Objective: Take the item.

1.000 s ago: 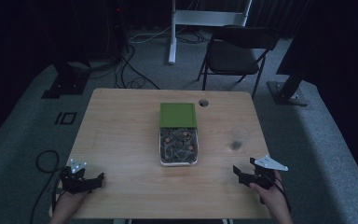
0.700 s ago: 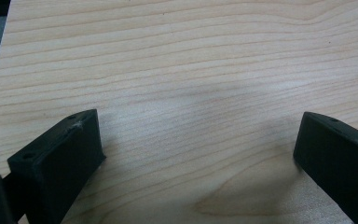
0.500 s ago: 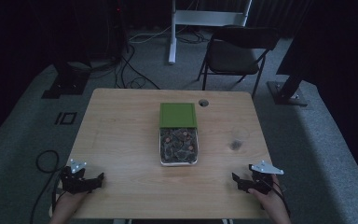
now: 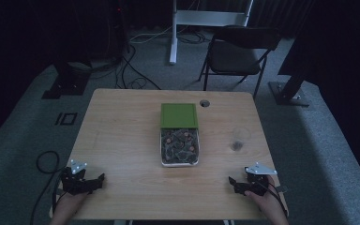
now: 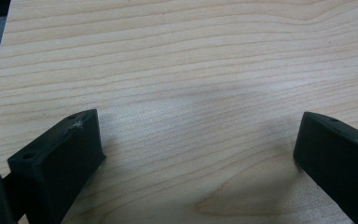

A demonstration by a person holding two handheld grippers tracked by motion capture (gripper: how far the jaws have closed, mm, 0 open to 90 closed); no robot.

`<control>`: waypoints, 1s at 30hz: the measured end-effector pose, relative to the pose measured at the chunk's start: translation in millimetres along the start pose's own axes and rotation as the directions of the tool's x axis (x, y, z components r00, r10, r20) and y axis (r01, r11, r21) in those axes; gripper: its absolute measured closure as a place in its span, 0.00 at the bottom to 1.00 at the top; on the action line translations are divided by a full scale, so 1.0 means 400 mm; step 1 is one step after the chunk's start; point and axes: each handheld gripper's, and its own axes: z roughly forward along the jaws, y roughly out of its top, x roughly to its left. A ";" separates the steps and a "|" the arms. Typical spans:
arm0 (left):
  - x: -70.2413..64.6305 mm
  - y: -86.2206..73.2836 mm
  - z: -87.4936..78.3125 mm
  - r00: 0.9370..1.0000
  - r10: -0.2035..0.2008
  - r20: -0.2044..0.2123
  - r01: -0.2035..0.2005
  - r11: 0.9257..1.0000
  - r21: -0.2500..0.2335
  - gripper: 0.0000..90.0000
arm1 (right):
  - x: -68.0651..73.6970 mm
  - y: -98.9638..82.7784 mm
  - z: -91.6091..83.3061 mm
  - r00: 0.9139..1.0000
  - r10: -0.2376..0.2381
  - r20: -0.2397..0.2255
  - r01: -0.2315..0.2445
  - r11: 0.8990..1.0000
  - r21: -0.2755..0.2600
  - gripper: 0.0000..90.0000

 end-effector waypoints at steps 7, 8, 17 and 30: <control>0.000 0.000 0.000 1.000 0.000 0.000 0.000 1.000 0.000 0.02 | 0.009 0.000 0.012 1.000 -0.020 -0.011 0.020 1.000 0.015 0.17; 0.000 0.000 0.000 1.000 0.000 0.000 0.000 1.000 0.000 0.02 | 0.010 0.000 0.015 1.000 -0.024 -0.016 0.025 0.999 0.022 0.17; 0.000 0.000 0.000 1.000 0.000 0.000 0.000 1.000 0.000 0.02 | 0.016 0.003 0.021 0.999 -0.051 -0.015 0.051 0.998 0.043 0.15; 0.000 0.000 0.000 1.000 0.000 0.000 0.000 1.000 0.000 0.02 | 0.016 0.003 0.022 0.999 -0.048 -0.015 0.048 0.998 0.043 0.14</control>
